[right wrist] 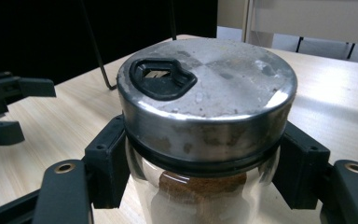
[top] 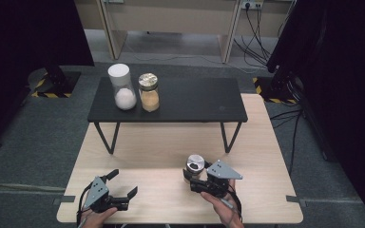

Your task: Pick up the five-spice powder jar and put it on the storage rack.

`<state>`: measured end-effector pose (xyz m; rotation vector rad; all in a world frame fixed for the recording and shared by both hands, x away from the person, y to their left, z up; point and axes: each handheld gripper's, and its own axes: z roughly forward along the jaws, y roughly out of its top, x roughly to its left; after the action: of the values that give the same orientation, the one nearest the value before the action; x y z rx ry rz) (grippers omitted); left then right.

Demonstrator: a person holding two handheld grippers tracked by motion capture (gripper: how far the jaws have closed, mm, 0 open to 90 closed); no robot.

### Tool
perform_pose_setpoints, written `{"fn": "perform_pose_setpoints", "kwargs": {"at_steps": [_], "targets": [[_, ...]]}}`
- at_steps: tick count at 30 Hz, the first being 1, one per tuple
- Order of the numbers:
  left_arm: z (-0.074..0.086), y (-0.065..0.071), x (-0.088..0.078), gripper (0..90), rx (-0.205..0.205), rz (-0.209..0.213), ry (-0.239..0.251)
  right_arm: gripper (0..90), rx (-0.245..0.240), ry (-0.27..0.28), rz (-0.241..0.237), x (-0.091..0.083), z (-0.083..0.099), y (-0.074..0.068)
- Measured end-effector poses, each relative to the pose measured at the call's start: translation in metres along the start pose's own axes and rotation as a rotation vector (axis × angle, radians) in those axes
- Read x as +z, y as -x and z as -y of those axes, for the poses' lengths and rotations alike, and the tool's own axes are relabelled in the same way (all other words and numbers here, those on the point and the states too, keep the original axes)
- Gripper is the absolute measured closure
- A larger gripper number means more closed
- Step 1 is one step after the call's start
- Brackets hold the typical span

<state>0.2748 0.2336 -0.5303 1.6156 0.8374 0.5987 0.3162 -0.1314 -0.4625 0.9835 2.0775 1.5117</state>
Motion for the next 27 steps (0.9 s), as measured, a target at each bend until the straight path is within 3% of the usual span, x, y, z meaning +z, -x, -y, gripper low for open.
{"fn": "perform_pose_setpoints", "kwargs": {"at_steps": [15, 27], "targets": [[0.0, 0.0, 0.0, 2.3, 0.0, 0.0, 0.0, 30.9, -0.013, 0.012, 0.006, -0.005, -0.019, -0.001], [0.0, 0.0, 0.0, 2.4, 0.0, 0.0, 0.0, 31.0, -0.018, 0.019, -0.019, -0.002, -0.039, -0.006]]}}
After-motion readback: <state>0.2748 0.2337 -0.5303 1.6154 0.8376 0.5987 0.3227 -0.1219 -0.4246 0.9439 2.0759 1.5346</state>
